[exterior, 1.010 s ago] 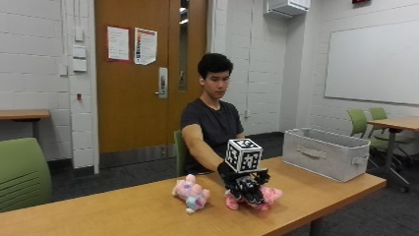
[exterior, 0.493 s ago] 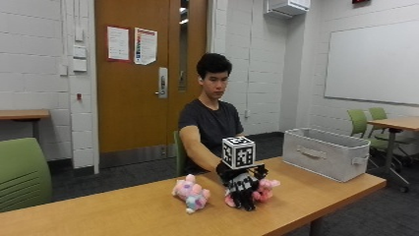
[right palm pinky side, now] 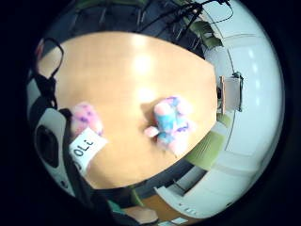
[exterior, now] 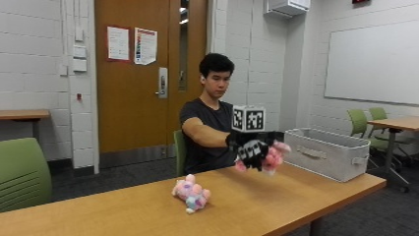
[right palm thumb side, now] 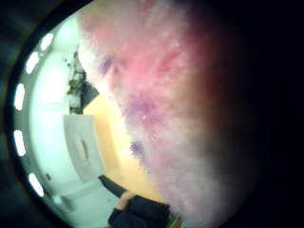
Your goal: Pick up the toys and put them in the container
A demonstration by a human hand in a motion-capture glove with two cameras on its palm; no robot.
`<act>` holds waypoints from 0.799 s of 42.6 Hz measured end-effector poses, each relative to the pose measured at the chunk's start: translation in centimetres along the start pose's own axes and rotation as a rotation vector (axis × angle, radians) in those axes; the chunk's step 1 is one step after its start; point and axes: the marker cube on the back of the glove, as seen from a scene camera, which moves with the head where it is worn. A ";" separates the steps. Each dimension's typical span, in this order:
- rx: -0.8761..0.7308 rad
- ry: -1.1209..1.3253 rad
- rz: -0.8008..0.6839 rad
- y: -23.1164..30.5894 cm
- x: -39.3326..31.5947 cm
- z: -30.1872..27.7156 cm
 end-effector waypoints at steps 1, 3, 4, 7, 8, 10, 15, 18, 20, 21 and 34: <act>0.027 0.002 0.010 0.0 -0.4 -1.3; 0.081 0.010 0.031 0.2 -1.3 -3.9; 0.107 0.013 0.043 0.3 -1.9 -5.2; 0.159 0.012 0.068 1.0 -4.0 -9.4; 0.164 0.011 0.071 1.3 -4.7 -10.6; 0.169 0.011 0.071 1.9 -6.0 -12.3; 0.205 0.009 0.005 3.4 -12.0 -17.7; 0.246 0.004 -0.050 4.6 -16.4 -20.2; 0.271 0.009 -0.087 5.4 -19.3 -21.4; 0.282 0.014 -0.099 5.9 -20.8 -22.0; 0.293 -0.031 -0.334 13.0 -38.7 -25.2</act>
